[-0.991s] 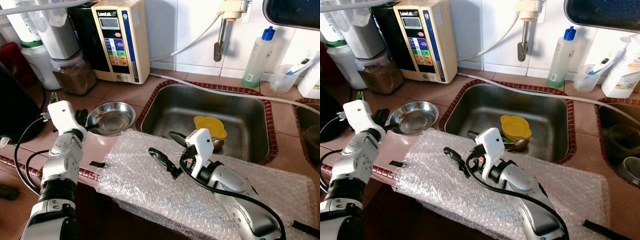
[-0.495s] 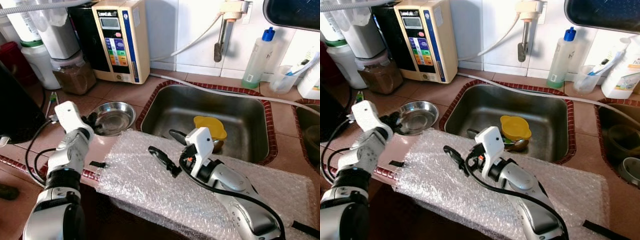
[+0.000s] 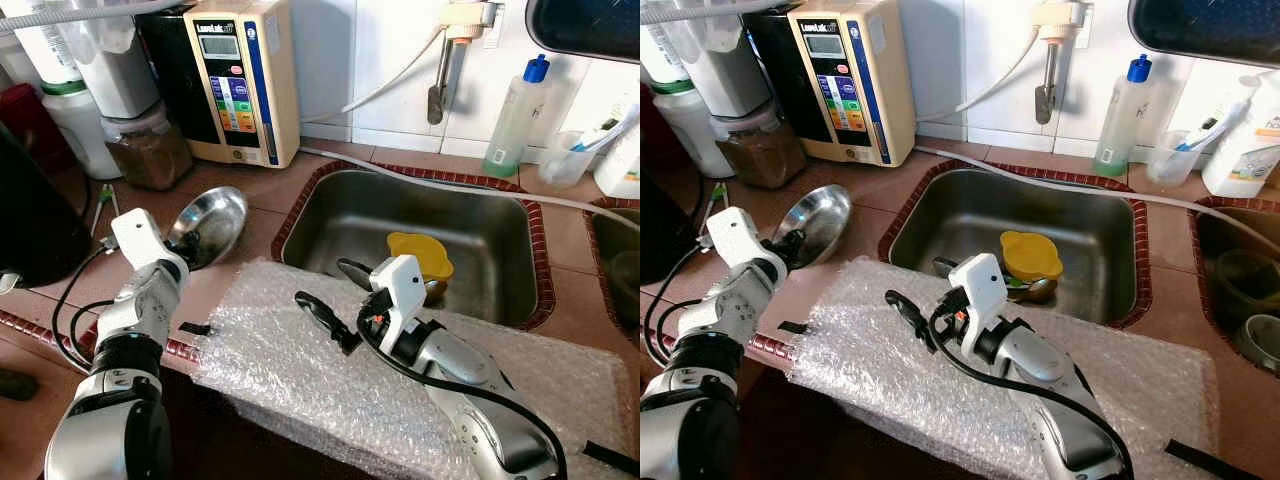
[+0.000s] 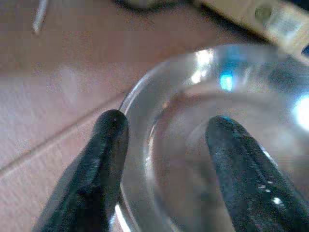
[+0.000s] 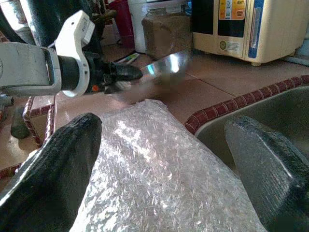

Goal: Kitchen organization

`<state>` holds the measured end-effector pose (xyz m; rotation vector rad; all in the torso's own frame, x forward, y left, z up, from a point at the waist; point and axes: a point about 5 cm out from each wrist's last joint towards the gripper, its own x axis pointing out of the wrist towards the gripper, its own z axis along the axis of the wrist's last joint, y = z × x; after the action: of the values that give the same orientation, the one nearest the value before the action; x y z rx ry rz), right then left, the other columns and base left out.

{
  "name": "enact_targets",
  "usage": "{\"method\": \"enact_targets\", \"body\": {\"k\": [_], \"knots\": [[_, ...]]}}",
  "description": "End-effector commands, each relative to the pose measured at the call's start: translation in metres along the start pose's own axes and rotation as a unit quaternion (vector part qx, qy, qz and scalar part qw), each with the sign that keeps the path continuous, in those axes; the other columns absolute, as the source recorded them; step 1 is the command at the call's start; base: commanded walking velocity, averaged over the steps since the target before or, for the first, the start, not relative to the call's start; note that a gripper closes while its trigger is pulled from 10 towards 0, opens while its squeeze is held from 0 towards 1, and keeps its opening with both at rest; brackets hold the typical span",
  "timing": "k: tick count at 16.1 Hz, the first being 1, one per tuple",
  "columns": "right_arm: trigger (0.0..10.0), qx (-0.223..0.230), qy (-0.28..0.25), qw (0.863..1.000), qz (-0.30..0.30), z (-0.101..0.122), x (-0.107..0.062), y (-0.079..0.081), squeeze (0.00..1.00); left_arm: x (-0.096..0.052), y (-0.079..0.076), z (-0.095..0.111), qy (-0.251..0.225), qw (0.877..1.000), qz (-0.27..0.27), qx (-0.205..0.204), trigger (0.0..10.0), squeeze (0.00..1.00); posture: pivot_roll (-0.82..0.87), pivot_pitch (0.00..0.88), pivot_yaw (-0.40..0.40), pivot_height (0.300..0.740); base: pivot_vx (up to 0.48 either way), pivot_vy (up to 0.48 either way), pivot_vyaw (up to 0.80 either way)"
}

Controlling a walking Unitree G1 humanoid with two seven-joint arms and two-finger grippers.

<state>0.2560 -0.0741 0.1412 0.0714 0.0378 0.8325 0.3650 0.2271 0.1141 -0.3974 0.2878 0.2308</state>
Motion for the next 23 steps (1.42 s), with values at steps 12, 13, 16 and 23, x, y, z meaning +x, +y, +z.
{"method": "enact_targets", "body": {"k": [12,13,16,23], "knots": [[10.0,-0.004,0.000,1.000,0.001,0.000,0.002,-0.001,0.00,0.004,0.007,0.001,0.024,0.999,0.025,-0.004,10.0,0.00,-0.15,0.000,0.109,0.740,0.000,0.000,0.00],[10.0,-0.004,0.000,1.000,0.001,-0.001,0.001,-0.001,0.00,0.004,0.006,-0.003,0.034,0.999,0.021,-0.003,1.9,0.00,-0.15,0.000,0.110,0.740,0.000,0.000,0.00],[10.0,-0.005,0.000,1.000,-0.001,-0.001,0.000,-0.002,0.00,0.004,0.007,-0.013,0.065,0.998,0.017,0.012,0.0,0.00,-0.16,0.000,0.110,0.740,0.000,0.000,0.00],[10.0,-0.003,0.003,1.000,0.008,-0.001,-0.001,-0.001,0.00,0.004,0.010,-0.015,0.075,0.997,0.011,-0.019,0.0,0.00,-0.16,0.000,0.107,0.740,0.000,0.000,0.00]]}}
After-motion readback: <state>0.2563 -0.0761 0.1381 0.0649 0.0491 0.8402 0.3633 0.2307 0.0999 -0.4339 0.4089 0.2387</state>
